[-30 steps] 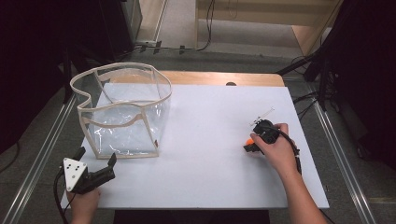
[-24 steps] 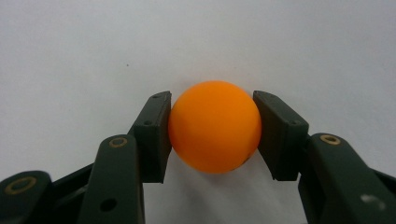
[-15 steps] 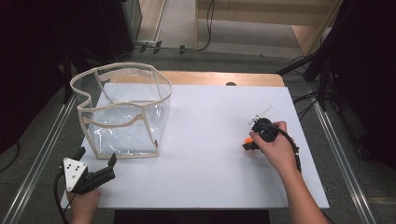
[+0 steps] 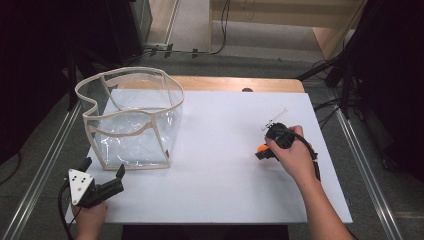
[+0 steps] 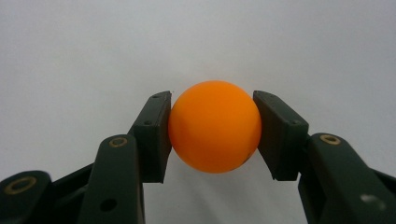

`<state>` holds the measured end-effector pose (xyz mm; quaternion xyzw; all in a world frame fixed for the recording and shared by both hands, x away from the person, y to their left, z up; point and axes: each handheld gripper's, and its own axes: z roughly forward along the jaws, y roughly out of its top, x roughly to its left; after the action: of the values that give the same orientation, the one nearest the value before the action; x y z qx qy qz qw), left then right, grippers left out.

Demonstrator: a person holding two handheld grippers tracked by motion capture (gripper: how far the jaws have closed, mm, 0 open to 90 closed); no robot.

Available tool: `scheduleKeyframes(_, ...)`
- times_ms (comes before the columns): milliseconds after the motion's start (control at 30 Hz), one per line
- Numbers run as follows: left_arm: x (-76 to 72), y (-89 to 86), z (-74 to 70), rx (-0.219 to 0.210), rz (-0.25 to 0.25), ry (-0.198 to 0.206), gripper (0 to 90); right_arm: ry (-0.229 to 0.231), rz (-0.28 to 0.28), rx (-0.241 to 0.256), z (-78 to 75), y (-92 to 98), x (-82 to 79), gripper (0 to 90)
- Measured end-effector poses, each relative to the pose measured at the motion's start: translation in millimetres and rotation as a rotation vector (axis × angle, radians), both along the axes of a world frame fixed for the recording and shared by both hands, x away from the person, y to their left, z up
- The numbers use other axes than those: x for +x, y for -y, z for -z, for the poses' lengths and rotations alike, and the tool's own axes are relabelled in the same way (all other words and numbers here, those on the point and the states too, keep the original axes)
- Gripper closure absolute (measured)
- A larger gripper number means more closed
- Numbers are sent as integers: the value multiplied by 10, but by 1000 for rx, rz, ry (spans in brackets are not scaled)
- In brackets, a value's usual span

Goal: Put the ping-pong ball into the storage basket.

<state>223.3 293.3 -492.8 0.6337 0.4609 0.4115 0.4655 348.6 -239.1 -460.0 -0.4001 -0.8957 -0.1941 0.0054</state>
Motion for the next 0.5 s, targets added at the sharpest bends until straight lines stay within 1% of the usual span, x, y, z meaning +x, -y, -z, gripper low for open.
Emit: scheduleKeyframes(500, 2, 6, 1, 7, 2, 0, 0, -1, -49, 7, -131, -130, 48, 473)
